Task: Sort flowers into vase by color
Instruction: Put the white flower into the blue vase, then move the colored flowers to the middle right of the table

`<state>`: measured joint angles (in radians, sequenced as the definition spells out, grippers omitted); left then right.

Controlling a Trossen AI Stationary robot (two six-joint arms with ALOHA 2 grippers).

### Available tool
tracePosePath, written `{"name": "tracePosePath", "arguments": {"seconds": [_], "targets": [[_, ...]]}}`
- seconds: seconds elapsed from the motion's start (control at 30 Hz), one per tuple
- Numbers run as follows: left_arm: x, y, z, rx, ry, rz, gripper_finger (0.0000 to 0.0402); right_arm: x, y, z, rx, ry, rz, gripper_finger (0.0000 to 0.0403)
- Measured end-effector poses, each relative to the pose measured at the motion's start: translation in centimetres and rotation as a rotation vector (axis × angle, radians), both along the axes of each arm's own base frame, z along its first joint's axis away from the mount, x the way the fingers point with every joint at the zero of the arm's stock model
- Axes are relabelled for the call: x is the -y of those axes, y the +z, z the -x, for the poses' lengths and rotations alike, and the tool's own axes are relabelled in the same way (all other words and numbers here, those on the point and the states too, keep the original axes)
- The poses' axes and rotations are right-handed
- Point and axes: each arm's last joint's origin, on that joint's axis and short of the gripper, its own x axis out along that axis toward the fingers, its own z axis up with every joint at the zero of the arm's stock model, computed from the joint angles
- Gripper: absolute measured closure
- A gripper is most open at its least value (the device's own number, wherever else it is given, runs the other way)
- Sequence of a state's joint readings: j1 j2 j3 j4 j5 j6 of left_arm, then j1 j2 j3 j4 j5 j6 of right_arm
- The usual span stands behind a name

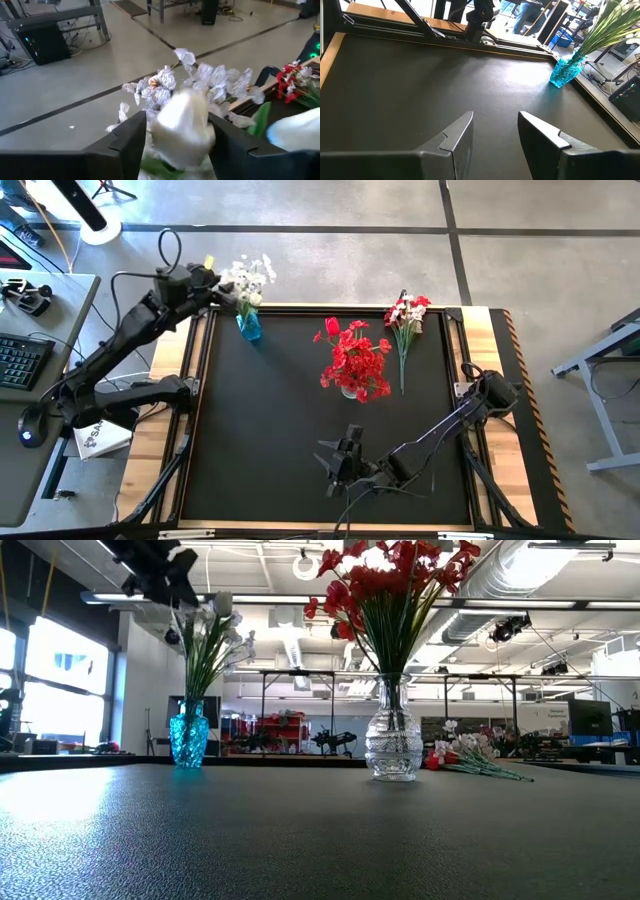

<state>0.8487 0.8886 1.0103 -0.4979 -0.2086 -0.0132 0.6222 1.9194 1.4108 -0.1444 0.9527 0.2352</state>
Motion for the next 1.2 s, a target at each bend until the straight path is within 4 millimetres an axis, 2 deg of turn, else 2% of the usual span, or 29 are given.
{"name": "tracePosePath", "arguments": {"seconds": [0.23,0.67,0.83,0.93,1.07,1.2], "targets": [[0.6,2.1,0.3,0.073,-0.032,-0.009,0.0213,0.0,0.0,0.0,0.000,0.000,0.000,0.0254],[-0.9,0.1,-1.0,-0.017,-0.031,0.102,0.0288,0.0,0.0,0.0,0.000,-0.001,0.000,0.0254],[-1.1,0.3,-1.2,-0.001,-0.033,0.081,0.0303,0.0,0.0,0.0,0.000,-0.001,0.001,0.0254],[-0.3,1.3,-0.8,0.036,-0.058,0.007,0.0306,0.0,0.0,0.0,0.001,-0.003,0.003,0.0254],[1.8,3.1,0.2,0.089,-0.115,-0.118,0.0307,-0.4,0.0,0.3,-0.007,0.014,0.026,0.0254],[4.6,4.5,1.6,0.135,-0.195,-0.218,0.0307,-1.3,0.6,1.9,-0.035,0.047,-0.004,0.0254]]}}
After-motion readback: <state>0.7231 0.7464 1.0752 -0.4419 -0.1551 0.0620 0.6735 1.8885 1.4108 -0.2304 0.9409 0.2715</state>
